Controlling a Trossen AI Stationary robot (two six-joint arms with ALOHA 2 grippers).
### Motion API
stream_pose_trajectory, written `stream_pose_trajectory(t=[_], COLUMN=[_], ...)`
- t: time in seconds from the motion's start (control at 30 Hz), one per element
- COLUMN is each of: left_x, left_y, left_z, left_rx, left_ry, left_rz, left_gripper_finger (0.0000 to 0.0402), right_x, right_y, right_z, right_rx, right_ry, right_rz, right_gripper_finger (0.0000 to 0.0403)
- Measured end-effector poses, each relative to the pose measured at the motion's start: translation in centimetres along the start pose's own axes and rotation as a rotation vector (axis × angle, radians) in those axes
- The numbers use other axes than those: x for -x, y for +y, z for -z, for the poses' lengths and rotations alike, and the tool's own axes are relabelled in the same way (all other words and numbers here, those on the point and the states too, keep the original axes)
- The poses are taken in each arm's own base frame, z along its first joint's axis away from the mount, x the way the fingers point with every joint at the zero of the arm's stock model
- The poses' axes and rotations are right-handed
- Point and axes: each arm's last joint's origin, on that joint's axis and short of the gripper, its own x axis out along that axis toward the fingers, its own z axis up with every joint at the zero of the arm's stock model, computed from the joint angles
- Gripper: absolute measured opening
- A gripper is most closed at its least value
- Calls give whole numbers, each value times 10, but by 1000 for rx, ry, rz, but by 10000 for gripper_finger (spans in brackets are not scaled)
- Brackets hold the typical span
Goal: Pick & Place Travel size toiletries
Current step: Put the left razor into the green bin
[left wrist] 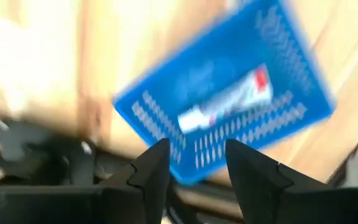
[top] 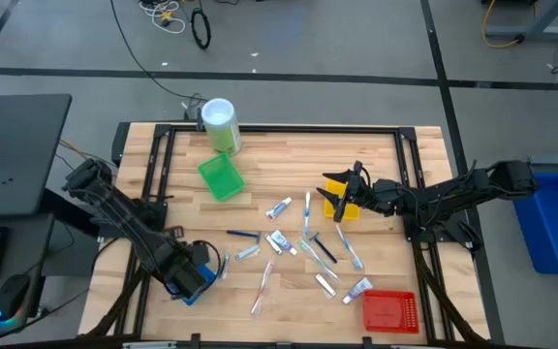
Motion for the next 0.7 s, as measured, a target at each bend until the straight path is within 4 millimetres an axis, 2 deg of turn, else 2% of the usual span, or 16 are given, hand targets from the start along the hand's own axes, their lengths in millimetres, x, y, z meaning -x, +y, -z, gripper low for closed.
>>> stream_pose_trajectory(t=[0.13,0.27,0.5,0.7], left_x=[23,28,4,-16], left_y=[1,9,36,57], left_z=[-17,-37,-74,-109], left_rx=[26,48,82,-45], left_ry=[-217,-335,-306,-402], left_rz=[-26,-42,-70,0], left_gripper_finger=[165,165,165,165], right_x=[0,0,0,0], right_y=[0,0,0,0], right_z=[0,0,0,0], right_rx=[0,0,0,0], right_ry=[0,1,0,0], right_rz=[0,0,0,0], right_gripper_finger=[245,244,233,227])
